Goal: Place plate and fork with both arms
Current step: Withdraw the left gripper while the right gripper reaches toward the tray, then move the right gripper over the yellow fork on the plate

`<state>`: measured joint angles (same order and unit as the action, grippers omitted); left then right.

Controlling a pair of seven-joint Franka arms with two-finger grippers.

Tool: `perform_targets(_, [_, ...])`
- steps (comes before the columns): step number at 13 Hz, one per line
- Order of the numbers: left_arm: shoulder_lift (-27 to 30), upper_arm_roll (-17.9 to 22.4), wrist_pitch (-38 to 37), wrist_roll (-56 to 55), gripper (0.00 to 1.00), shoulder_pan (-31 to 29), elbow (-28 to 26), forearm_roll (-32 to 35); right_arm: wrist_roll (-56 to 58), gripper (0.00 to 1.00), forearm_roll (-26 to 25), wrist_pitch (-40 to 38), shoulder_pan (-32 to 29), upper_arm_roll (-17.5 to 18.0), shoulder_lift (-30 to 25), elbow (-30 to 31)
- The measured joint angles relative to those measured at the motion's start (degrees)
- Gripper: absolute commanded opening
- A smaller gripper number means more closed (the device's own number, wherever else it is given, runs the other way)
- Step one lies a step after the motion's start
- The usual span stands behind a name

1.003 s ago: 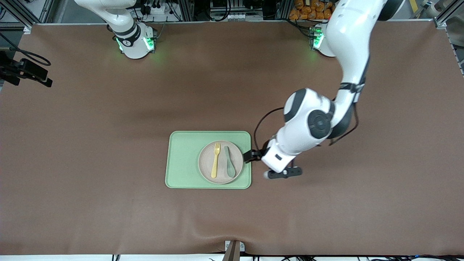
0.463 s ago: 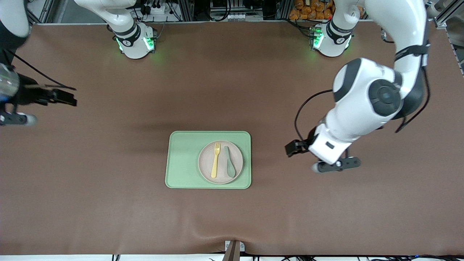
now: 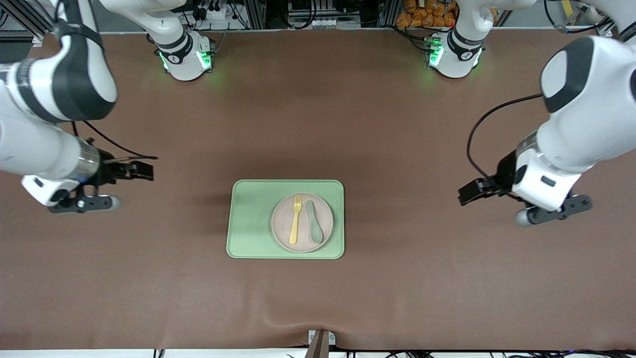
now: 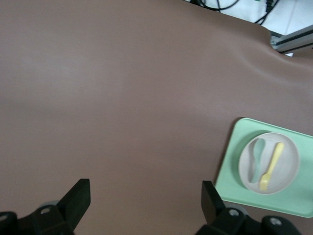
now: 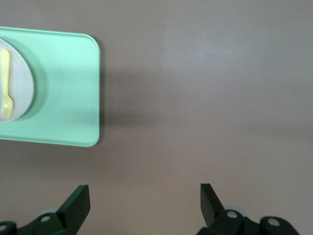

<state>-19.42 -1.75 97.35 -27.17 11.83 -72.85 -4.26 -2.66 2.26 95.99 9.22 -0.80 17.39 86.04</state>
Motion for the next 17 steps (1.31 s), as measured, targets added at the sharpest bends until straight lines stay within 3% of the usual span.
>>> perform_targets(3, [2.97,0.00,-3.74,0.61,1.00,-1.67,-0.15,1.38,-3.70,1.00,3.69,8.63,2.96,0.08,3.32,-0.13])
perform_targets(7, [6.05,0.00,-6.15,1.09,1.00,-3.95,-0.95,1.41,-7.33,1.00,4.14,17.24,8.21,0.16,9.05,-1.28])
perform_targets(12, [7.75,0.00,-9.27,2.27,1.00,-5.65,-1.30,1.43,-15.85,1.00,4.14,20.25,12.84,0.14,17.71,-9.06])
perform_targets(16, [7.97,0.05,-10.24,7.81,1.00,-7.91,-1.32,1.82,-18.38,0.86,4.14,24.41,16.26,0.11,23.19,-11.38])
perform_targets(17, [8.27,0.04,-10.41,10.28,1.00,-8.47,-1.33,1.83,-20.73,0.76,4.12,25.83,17.36,0.10,24.27,-11.49])
